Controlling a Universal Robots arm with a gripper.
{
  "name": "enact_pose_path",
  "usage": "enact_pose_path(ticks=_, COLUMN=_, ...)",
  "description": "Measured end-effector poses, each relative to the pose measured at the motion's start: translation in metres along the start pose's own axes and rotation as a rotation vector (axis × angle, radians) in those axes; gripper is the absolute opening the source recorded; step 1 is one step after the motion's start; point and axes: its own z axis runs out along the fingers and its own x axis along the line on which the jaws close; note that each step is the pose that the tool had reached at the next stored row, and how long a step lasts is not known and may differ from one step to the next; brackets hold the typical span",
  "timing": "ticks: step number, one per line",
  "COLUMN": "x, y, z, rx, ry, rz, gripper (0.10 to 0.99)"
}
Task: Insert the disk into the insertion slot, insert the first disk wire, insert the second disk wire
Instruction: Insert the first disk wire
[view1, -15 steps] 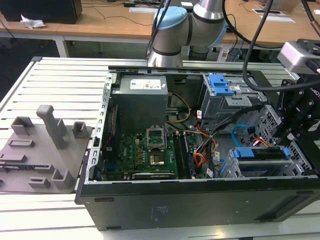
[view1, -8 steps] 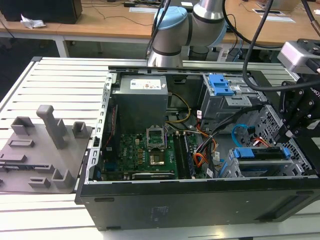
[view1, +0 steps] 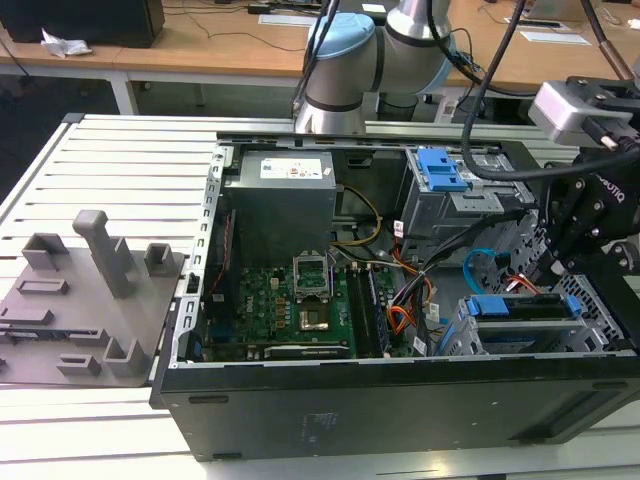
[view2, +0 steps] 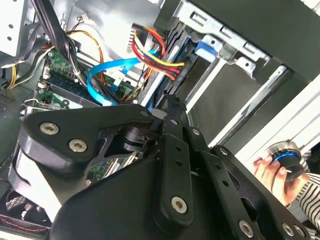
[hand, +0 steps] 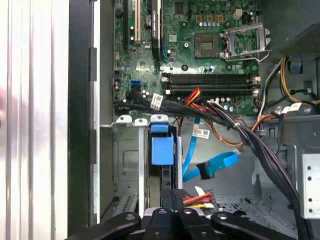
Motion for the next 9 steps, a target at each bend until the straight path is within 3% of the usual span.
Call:
enact_pose_path(ticks=3, x=-0.0001, y=0.0038, z=0.0062, rx=0.000, ry=0.0001, rz=0.000, gripper=0.106)
enact_pose_path(ticks=9, x=-0.0001, y=0.0039, z=0.0069, rx=0.000, ry=0.0000, rz=0.000, gripper=0.106)
